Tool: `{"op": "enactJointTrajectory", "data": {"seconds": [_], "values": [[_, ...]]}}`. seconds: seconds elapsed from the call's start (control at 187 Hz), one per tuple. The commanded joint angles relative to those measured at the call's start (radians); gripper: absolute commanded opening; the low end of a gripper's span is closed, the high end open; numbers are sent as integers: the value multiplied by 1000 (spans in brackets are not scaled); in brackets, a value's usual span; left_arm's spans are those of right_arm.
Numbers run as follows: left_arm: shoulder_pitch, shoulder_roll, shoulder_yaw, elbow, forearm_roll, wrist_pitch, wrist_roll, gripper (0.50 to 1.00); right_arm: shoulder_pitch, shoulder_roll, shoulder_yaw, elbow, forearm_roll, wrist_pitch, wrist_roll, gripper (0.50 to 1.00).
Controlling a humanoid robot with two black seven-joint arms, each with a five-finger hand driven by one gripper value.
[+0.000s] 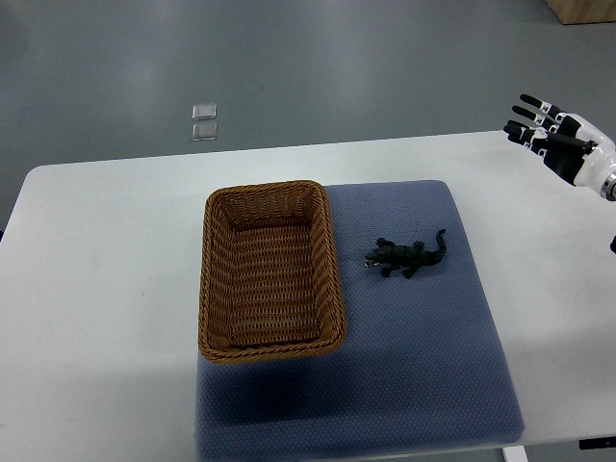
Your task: Place crocodile in brown basket with right hand
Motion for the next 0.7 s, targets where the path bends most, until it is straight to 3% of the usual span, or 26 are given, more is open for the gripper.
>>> {"op": "enactJointTrajectory", "data": {"seconds": [0.0,0.465,0.695], "values": [[0,0,0,0,0,0,0,1000,0,0,2,1,1,3,26,928],[0,0,0,-2,0,0,0,1000,3,-5,0,1,-5,71,30,928],[0,0,0,-2,0,0,0,1000,8,-29,0,43,-181,131,67,928]]}}
